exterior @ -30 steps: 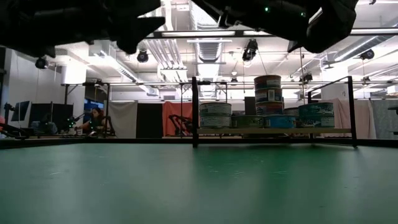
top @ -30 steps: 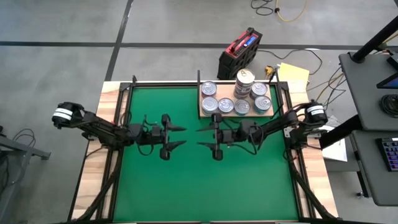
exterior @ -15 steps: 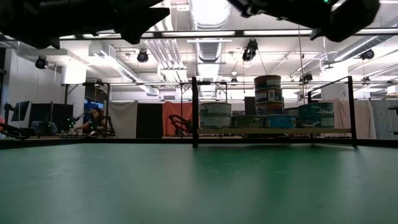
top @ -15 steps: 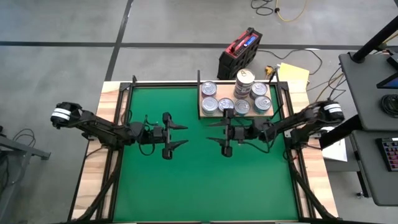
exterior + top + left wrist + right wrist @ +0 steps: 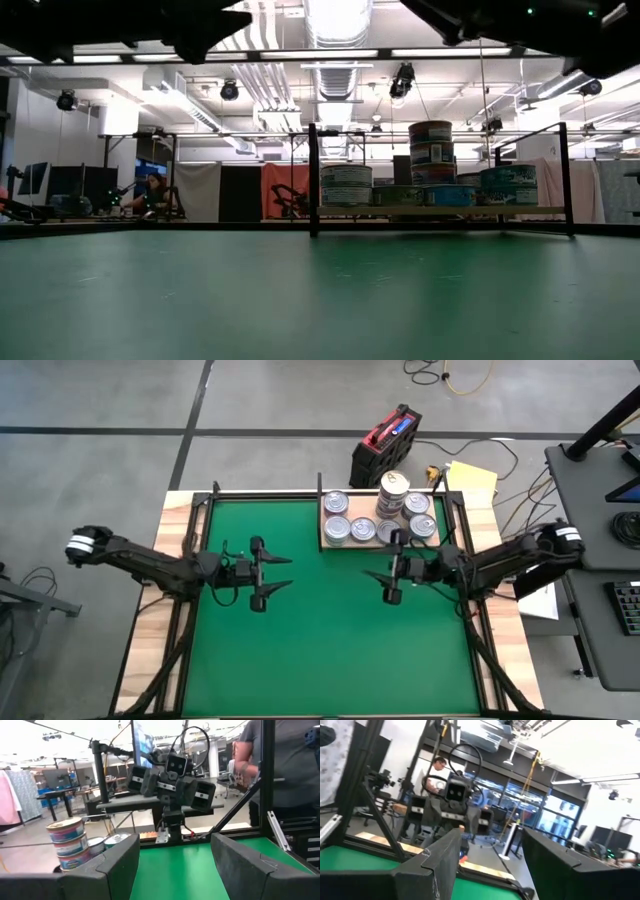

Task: Stack canned seafood by type on shelf
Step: Return to Home Position

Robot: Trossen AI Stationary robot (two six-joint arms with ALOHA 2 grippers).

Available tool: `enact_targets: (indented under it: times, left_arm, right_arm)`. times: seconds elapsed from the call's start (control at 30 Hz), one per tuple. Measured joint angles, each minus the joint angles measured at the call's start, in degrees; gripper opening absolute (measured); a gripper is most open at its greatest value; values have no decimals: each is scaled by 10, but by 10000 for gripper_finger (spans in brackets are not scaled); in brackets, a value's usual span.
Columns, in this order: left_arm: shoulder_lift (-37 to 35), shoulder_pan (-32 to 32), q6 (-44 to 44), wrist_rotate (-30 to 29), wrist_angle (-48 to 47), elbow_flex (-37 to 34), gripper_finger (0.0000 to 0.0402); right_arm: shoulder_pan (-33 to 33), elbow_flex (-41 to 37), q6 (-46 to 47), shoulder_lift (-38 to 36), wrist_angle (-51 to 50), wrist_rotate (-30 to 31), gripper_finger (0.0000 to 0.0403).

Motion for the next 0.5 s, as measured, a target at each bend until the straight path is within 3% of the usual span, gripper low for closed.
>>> enact_targets:
  times: [0.5]
  left_arm:
    - [-149, 0, 34, -1, -159, -3, 230]
  right_arm:
    - [0, -113, 2, -131, 0, 63, 201]
